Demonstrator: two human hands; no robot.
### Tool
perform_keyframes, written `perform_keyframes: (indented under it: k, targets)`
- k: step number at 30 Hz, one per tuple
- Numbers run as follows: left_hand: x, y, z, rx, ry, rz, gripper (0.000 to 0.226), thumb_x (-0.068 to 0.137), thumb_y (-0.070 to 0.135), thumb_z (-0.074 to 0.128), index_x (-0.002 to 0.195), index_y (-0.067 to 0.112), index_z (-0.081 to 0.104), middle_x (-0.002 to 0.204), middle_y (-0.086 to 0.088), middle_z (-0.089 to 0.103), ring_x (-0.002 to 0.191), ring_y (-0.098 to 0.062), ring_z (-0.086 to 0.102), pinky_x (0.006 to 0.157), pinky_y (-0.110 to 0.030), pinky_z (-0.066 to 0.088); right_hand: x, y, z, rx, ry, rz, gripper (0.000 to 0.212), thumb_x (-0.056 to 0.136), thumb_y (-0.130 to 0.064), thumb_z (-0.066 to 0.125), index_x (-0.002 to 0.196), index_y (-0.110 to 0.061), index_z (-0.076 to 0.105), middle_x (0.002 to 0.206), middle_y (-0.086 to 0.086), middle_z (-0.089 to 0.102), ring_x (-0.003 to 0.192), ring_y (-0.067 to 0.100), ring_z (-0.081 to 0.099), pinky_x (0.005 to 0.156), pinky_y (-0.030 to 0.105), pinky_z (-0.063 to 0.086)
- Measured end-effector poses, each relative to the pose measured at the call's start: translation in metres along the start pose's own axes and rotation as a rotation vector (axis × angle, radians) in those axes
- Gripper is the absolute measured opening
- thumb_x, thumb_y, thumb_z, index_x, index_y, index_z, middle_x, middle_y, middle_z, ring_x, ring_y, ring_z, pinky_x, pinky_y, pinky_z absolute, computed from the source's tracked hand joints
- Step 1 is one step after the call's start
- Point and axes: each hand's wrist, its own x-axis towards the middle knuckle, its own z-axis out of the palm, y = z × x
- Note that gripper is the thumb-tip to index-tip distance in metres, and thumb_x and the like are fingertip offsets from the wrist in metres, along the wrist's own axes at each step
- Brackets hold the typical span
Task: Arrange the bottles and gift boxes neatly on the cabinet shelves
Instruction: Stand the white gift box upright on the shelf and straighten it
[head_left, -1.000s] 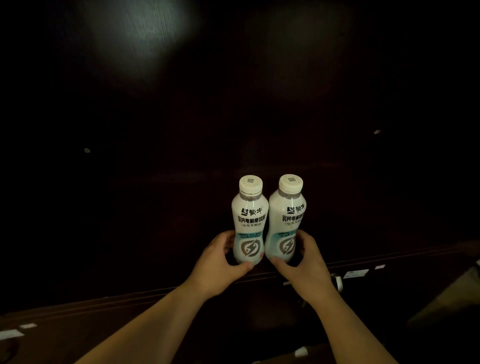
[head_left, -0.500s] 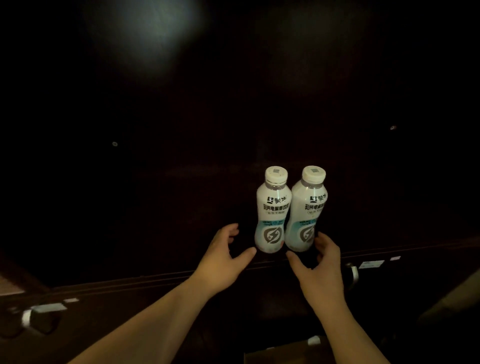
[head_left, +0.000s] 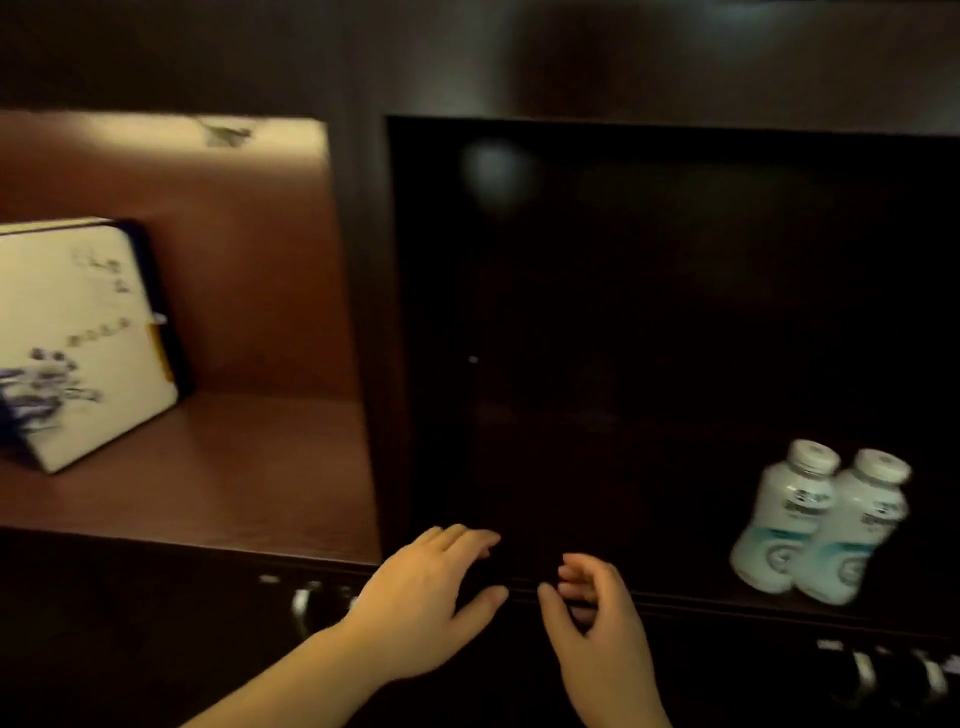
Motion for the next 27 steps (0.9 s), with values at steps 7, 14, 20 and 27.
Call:
perform_keyframes:
  k: [7,14,20,27]
  targets:
    - [-0.123,-0.141,-0.163,0.235,0.164,-0.062,0.064,0.097,0.063,0.041,0.148,0.025,0.047,0.132,0.011,0.058,0.117,-0.013,0.053,0.095,-0.026,0.043,-0.035,-0.116,0.186,0.051,-0.169,-0.147,0.034,0.083,-0.020,0.076,0.104,-0.039,0.057,0.109,-0.011,0.063,0.099,-0.005,0.057,0.083,0.024,0.048]
    - [-0.187,-0.254,-0.272,0.289,0.322,-0.292,0.067,0.093,0.065,0.047,0.147,0.025,0.047,0.139,0.007,0.055,0.125,-0.014,0.050,0.101,-0.033,0.044,-0.018,-0.203,0.325,0.080,-0.322,-0.248,0.031,0.085,-0.038,0.070,0.109,-0.047,0.053,0.113,-0.017,0.060,0.103,-0.006,0.055,0.085,0.025,0.046]
    - [-0.186,-0.335,-0.310,0.273,0.425,-0.447,0.069,0.092,0.063,0.053,0.150,0.028,0.041,0.143,0.010,0.052,0.127,-0.011,0.046,0.103,-0.033,0.043,0.027,-0.240,0.418,0.115,-0.409,-0.279,0.030,0.088,-0.035,0.069,0.109,-0.046,0.051,0.116,-0.016,0.058,0.104,0.000,0.057,0.085,0.023,0.046]
    - [-0.145,-0.424,-0.347,0.280,0.567,-0.529,0.067,0.090,0.056,0.061,0.147,0.023,0.046,0.140,0.003,0.054,0.124,-0.017,0.050,0.100,-0.038,0.046,0.104,-0.267,0.529,0.161,-0.459,-0.281,0.035,0.089,-0.038,0.068,0.120,-0.037,0.052,0.117,-0.016,0.057,0.105,0.006,0.058,0.083,0.025,0.049]
